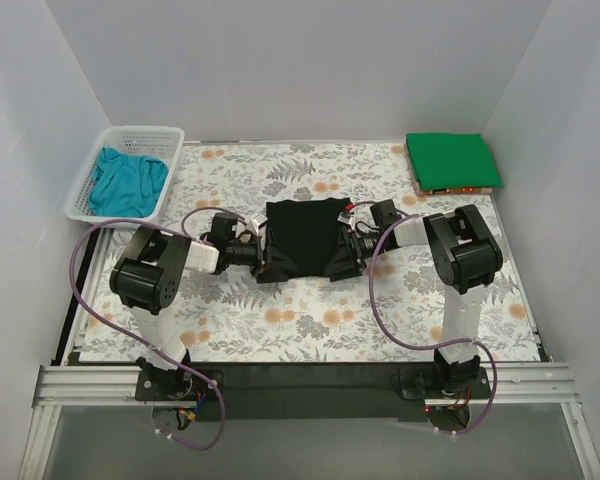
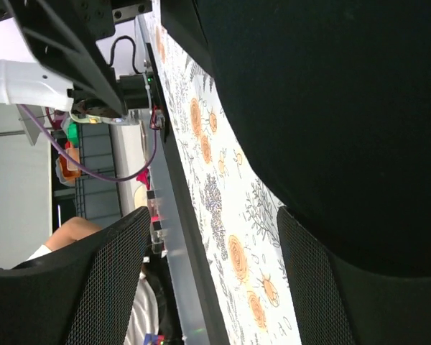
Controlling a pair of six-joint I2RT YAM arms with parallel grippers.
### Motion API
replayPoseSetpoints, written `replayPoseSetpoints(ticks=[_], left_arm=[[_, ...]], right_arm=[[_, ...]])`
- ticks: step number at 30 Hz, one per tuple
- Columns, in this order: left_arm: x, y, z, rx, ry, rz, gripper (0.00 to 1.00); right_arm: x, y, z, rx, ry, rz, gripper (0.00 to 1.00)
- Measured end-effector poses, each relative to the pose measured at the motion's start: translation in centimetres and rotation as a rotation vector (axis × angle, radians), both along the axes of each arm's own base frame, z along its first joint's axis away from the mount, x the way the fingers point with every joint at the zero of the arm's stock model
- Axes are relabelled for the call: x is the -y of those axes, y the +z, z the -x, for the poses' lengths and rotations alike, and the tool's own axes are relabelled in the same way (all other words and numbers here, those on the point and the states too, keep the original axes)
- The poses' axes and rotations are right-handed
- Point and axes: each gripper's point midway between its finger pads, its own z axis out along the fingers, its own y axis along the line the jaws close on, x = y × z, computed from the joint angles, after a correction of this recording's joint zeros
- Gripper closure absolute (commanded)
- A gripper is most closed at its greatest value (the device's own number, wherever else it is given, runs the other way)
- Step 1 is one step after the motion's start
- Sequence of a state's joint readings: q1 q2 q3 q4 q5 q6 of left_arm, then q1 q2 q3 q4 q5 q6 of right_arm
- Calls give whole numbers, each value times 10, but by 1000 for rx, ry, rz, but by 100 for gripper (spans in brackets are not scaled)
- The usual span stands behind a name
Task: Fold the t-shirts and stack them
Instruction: Fold the tshirt
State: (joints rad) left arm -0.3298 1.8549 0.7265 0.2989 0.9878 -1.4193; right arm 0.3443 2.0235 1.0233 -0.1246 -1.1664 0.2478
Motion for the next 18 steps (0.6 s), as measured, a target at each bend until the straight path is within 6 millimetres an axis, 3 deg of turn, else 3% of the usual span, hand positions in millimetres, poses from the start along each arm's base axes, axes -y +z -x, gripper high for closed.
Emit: replayPoseSetpoints(ticks=[4,7,11,14,18], left_arm=[[-17,5,-7,-9,26,40,32],[-25,15,0,-11,20,63,32],[-23,55,6,57,-8,104,31],[-13,92,-14,170,-12,135,30],[5,117,-66,268,24,178,29]], right_arm=[[11,1,-1,4,-13,-26,23],[19,5,3,16,-16,-18,21],[21,34,-2,48,-24,-24,13],[12,66,-36,174,-39,-40,4],[-4,106,-100,358,-84,-73,2]])
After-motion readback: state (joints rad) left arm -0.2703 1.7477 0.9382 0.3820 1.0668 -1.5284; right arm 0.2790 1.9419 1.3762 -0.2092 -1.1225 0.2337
